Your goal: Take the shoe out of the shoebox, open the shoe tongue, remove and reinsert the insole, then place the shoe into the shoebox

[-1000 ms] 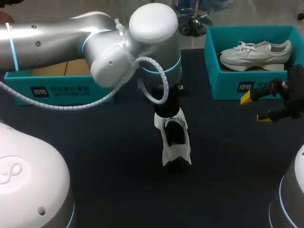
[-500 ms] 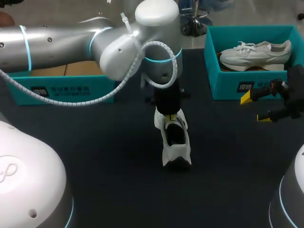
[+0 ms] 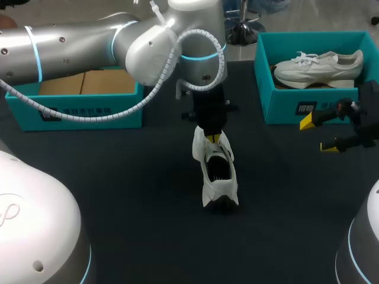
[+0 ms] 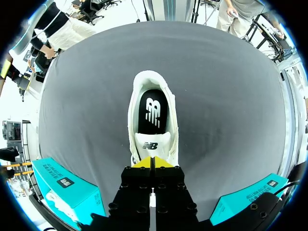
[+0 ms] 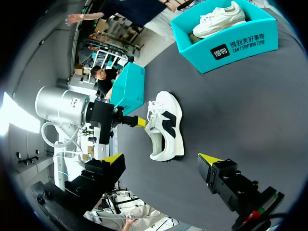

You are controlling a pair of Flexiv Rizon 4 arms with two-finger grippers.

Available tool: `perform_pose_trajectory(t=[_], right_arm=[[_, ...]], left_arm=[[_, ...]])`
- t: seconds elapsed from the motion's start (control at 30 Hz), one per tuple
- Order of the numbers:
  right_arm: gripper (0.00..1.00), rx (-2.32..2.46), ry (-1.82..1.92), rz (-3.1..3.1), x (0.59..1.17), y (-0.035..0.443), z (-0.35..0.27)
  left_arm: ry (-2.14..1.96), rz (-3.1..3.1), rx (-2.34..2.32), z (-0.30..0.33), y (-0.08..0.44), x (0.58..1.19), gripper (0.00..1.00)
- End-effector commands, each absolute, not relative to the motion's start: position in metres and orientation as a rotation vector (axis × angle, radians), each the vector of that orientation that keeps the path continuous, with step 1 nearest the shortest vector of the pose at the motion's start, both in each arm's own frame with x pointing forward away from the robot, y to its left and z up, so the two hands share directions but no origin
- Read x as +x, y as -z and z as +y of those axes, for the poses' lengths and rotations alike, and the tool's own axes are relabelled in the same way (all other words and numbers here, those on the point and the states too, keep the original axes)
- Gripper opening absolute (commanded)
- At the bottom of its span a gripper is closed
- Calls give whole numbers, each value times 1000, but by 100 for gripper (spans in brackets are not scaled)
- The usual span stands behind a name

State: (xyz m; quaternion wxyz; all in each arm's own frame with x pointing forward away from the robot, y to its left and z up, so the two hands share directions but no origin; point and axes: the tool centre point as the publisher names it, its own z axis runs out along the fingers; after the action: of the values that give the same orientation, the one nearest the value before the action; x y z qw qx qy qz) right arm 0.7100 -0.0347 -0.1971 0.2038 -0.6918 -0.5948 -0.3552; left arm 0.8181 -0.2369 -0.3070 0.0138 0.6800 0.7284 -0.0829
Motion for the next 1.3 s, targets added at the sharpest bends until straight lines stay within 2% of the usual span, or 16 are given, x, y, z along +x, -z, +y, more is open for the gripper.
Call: perform_pose_trajectory(t=[0.03, 0.33, 0.7, 1.3], right_arm=[[100, -1934, 988, -1659, 710, 197, -34], [100, -1934, 988, -1659, 710, 197, -34], [100, -1934, 988, -1659, 710, 197, -34], [100, -1934, 988, -1659, 710, 197, -34]], left_arm=[[283, 2278, 2119, -240, 321, 816, 0], [337, 2323, 2105, -239, 334, 795, 0], [234, 2444, 1863, -227, 303, 802, 0], [211, 2445, 1851, -227, 302, 802, 0]])
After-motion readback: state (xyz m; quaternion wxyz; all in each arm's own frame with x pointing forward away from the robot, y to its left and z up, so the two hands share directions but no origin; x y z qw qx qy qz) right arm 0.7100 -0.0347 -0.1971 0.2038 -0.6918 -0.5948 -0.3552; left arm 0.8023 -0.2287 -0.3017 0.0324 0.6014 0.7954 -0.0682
